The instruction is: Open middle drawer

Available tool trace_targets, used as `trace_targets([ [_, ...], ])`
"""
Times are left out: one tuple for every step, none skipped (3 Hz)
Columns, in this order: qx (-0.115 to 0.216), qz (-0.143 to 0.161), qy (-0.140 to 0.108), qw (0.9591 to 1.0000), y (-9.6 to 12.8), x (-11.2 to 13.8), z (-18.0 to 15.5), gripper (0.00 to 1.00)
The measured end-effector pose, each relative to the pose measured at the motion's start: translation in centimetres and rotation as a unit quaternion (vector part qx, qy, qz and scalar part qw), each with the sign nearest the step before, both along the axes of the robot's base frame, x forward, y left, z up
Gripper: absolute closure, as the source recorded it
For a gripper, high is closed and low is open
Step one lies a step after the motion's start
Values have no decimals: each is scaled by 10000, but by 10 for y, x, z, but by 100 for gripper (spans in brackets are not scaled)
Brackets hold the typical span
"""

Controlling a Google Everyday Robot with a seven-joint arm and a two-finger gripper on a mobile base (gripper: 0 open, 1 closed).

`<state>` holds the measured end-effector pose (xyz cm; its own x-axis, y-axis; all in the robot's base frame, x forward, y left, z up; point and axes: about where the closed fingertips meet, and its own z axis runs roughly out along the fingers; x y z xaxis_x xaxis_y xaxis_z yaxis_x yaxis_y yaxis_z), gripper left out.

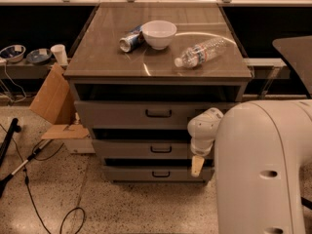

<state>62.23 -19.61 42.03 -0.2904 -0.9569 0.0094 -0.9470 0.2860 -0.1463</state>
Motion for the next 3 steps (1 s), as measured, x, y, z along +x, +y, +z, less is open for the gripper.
trace_targets([
  [-56, 87, 0, 9999, -1, -6, 2, 0],
  [-154, 262, 35, 9995, -1, -16, 4, 0],
  [-247, 409, 140, 9988, -3, -25, 1, 0],
])
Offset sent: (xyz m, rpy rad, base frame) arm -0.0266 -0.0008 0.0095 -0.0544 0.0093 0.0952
